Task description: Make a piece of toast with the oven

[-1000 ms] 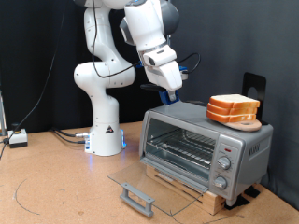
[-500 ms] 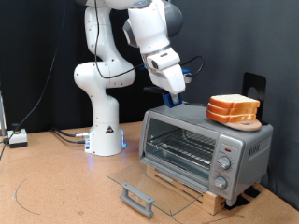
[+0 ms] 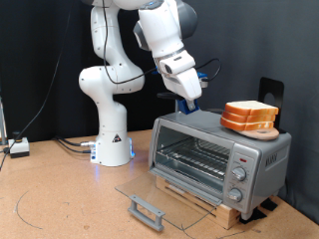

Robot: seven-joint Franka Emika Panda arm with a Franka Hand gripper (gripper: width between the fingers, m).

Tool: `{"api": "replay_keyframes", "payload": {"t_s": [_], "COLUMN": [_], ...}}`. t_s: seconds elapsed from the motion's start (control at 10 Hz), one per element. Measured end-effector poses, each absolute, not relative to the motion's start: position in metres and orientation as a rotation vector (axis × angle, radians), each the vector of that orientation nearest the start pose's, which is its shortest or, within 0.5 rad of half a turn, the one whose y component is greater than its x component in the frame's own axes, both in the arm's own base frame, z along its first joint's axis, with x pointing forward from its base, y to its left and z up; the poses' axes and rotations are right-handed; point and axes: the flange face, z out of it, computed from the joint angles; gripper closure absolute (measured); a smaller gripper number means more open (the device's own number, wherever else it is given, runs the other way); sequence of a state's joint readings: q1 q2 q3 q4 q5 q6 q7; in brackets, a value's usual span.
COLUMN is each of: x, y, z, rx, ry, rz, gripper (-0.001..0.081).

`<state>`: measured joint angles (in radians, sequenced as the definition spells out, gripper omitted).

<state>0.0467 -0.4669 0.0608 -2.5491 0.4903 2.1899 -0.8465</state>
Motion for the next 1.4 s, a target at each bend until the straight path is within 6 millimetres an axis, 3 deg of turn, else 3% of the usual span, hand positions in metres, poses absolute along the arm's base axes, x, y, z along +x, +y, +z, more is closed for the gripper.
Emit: {"api": "replay_keyframes", "payload": {"t_s": [0.5, 1.4], "x": [0.4036, 0.4058], "y": [0.0599, 0.0666], "z": [0.448, 0.4401], "rx": [-2.619, -2.66], "ry": [-0.95, -0.978], "rz": [-0.332, -0.293], "gripper": [0.041, 0.041]}}
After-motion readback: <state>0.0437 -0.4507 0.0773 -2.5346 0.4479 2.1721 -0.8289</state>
